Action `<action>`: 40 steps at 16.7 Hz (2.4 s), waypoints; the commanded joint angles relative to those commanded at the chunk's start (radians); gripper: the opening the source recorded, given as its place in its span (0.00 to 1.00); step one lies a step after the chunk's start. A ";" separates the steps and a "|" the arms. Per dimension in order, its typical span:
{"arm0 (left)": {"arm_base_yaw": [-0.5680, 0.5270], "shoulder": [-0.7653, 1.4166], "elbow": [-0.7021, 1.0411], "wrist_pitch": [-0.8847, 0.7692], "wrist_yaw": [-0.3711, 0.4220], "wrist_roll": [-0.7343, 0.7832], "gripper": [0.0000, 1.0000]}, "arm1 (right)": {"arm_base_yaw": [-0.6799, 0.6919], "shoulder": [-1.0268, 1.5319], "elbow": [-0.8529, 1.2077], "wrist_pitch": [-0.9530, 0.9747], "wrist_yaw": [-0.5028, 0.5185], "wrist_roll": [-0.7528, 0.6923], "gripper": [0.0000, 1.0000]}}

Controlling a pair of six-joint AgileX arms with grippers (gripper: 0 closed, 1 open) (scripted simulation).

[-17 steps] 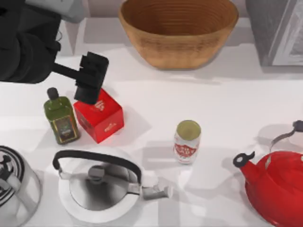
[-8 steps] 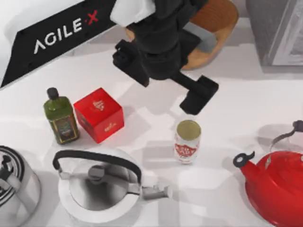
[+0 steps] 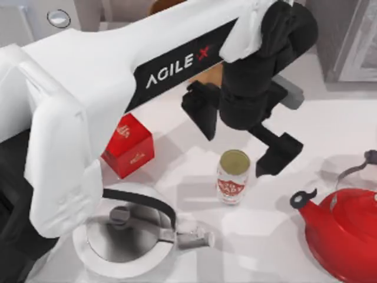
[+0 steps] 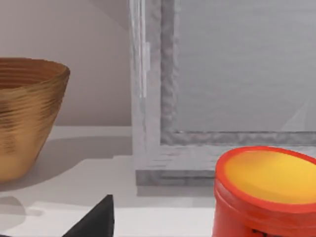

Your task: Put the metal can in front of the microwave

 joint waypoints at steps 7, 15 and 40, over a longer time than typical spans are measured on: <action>0.002 -0.001 -0.044 0.043 0.000 0.003 1.00 | 0.000 0.000 0.000 0.000 0.000 0.000 1.00; 0.002 0.003 -0.233 0.236 0.000 0.002 1.00 | 0.000 0.000 0.000 0.000 0.000 0.000 1.00; 0.003 0.002 -0.230 0.232 0.000 0.003 0.00 | 0.000 0.000 0.000 0.000 0.000 0.000 1.00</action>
